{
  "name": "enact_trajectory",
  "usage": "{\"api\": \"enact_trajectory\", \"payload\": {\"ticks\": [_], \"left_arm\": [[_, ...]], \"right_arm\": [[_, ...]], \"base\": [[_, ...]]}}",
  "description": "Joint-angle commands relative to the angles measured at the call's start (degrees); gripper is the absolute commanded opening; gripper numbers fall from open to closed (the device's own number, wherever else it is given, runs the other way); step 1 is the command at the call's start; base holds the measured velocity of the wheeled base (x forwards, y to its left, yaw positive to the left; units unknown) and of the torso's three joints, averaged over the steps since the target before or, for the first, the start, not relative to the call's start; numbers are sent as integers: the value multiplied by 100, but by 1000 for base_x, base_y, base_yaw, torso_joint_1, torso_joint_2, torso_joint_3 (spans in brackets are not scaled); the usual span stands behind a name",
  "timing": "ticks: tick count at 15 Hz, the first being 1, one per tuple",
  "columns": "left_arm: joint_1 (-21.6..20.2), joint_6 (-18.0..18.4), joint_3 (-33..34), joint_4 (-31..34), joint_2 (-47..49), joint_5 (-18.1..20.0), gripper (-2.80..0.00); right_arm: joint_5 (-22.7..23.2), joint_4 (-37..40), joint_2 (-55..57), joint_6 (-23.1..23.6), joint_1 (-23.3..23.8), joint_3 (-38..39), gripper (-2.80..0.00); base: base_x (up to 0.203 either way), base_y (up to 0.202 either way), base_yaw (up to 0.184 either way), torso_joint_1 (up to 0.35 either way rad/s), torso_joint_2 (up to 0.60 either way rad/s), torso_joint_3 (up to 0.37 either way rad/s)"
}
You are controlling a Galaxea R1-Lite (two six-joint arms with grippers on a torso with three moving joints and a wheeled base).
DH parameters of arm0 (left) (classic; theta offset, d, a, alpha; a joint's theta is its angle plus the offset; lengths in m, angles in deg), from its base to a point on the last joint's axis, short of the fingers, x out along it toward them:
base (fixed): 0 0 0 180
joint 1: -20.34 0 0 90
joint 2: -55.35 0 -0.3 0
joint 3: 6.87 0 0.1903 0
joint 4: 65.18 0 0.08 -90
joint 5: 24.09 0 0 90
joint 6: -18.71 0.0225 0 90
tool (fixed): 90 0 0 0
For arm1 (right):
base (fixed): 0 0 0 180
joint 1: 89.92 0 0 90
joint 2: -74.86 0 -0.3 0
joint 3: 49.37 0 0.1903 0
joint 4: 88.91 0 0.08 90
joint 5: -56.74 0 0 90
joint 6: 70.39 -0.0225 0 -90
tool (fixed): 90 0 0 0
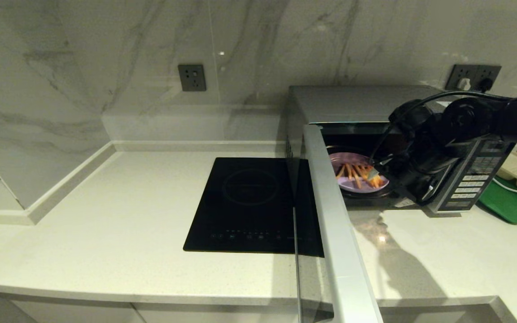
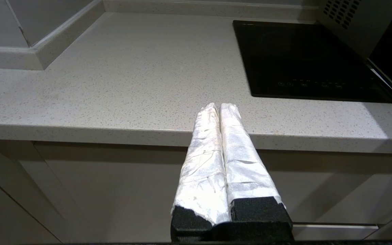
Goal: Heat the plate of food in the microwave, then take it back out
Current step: Take the plate out of the microwave
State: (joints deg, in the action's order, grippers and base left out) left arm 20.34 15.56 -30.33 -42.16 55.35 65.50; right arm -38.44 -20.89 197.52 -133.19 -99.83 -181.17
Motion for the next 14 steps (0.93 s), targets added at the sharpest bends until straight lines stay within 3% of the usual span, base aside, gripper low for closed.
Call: {"api": "enact_trajectory", "payload": {"ticks": [1,14], "left_arm": [[0,-2,1,-7,0,-2,-280],[0,-2,1,-5,0,-2,-280]], "right_arm": [[0,17,216,-30,60,7,0],[6,-255,566,-39,68,7,0]], "base": [[0,0,0,0,0,0],[0,0,0,0,0,0]]}}
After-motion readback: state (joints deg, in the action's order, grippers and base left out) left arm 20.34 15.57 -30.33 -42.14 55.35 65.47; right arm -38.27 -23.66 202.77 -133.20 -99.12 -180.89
